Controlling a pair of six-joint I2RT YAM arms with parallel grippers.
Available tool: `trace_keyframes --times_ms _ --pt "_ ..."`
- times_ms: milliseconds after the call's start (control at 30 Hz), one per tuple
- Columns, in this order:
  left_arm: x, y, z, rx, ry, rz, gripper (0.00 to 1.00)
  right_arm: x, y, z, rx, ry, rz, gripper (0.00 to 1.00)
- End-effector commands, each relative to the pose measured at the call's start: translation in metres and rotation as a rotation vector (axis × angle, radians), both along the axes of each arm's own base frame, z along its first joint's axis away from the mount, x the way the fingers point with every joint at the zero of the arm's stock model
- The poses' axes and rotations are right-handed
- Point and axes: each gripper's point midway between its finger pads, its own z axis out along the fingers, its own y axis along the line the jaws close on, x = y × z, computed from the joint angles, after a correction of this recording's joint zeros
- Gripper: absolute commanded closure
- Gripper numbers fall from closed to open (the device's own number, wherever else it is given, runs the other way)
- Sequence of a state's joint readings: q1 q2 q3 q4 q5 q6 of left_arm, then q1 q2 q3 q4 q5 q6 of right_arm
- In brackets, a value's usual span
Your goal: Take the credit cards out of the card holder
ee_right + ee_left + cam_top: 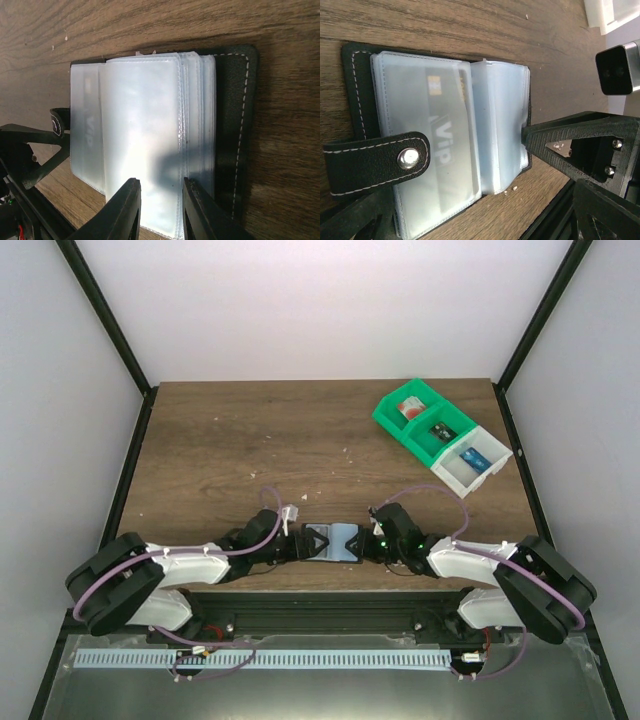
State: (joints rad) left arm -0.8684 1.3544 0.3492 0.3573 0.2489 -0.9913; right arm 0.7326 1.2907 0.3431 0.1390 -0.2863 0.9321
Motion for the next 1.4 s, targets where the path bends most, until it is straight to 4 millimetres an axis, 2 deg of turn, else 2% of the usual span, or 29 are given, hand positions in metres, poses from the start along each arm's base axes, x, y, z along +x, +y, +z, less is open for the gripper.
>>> trace_keyframes --times_ms 0,167,500,1033,1367 --pt "-0.002 -0.009 0.001 -0.04 0.025 -0.026 0.0 -0.005 -0.008 -0.01 -0.046 0.013 -0.007 0.74" --pt "0.001 -0.016 0.013 -0.054 0.006 -0.04 0.0 -0.006 -0.009 -0.013 -0.048 0.021 -0.007 0.74" --pt "0.004 -0.012 0.029 -0.032 -0.039 -0.017 0.0 -0.007 -0.007 -0.014 -0.042 0.024 -0.002 0.74" --pt "0.001 -0.012 0.027 -0.008 -0.028 -0.026 0.0 -0.007 -0.007 -0.013 -0.036 0.021 -0.003 0.74" --pt "-0.003 -0.021 0.031 -0.02 -0.025 -0.048 0.0 -0.008 -0.006 -0.014 -0.033 0.027 0.001 0.74"
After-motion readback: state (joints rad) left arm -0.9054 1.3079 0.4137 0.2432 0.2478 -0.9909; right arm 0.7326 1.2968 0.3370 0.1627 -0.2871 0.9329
